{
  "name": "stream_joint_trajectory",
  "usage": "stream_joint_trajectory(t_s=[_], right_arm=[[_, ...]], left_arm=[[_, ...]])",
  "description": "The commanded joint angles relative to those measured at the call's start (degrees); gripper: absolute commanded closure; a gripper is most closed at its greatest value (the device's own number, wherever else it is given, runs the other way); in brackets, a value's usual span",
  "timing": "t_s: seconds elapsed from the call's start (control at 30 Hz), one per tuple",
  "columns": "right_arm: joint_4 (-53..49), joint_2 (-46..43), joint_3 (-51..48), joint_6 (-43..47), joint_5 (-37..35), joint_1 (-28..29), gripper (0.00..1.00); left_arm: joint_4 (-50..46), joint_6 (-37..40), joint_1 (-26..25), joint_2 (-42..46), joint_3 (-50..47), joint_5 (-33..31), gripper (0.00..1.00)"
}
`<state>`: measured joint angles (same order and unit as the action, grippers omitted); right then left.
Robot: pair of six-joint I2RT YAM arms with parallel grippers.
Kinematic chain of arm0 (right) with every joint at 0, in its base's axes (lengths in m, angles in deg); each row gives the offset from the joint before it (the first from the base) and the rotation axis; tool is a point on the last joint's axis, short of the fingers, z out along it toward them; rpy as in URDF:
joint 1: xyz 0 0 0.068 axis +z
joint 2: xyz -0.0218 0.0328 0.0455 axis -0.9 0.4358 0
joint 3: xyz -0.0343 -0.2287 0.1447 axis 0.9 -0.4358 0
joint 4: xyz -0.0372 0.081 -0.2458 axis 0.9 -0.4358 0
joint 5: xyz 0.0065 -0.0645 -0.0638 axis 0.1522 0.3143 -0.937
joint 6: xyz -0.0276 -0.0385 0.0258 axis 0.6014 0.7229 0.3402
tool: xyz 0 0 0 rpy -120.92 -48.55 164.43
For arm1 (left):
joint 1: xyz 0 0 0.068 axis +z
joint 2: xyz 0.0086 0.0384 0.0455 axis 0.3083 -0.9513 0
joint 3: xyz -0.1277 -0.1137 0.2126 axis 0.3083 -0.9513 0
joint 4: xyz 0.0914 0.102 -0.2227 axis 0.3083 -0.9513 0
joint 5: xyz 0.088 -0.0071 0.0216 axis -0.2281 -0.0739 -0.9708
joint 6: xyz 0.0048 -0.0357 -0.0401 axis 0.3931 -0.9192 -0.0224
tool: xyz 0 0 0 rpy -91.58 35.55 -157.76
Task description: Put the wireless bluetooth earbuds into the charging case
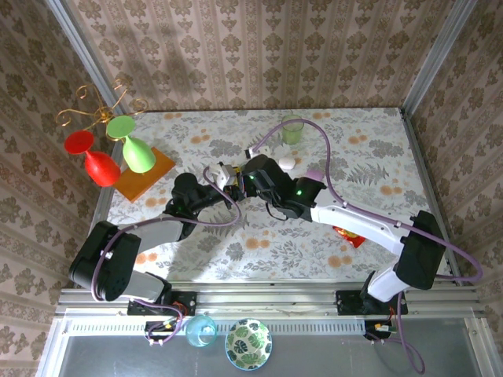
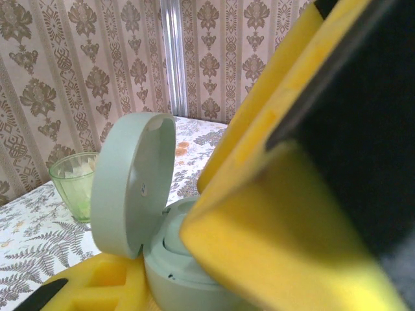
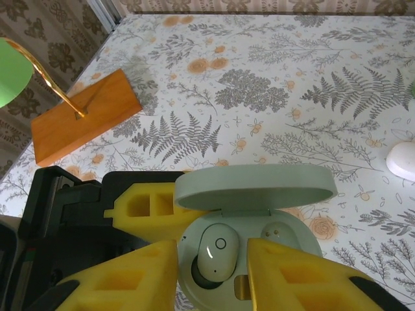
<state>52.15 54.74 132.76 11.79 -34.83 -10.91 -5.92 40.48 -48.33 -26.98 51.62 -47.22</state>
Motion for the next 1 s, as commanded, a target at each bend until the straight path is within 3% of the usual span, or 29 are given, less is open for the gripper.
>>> stream_joint_trajectory(t_s=[0.0, 0.3, 0.53, 0.7, 0.87, 0.97], right_arm=[[2.81, -3.82, -1.84, -0.31, 0.30, -0.54, 0.66], [11.68, -14.11, -12.52, 2.30, 2.14, -2.81, 0.53], [17.90, -17.57, -23.90, -2.34, 10.53, -12.17, 0.50], [20.50, -7.84, -23.43, -1.94, 22.62, -17.68, 0.49], [23.48, 6.22, -17.74, 1.82, 32.29, -18.23, 0.48], [21.26, 15.41, -10.66, 5.70, 41.14, -18.58, 0.43]], left_arm=[[1.93, 0.14, 0.31, 0.56, 1.38, -0.08, 0.83], [4.53, -1.26, 3.53, 1.61, -1.21, 1.29, 0.83], [0.37, 0.11, 5.71, 7.57, -2.86, 0.48, 0.83], [-3.47, 0.76, 5.69, 12.12, -2.96, 0.35, 0.83], [-6.50, 1.10, 5.52, 15.92, -2.73, 0.54, 0.83], [-8.57, 1.63, 5.09, 17.55, -2.47, 0.65, 0.83]])
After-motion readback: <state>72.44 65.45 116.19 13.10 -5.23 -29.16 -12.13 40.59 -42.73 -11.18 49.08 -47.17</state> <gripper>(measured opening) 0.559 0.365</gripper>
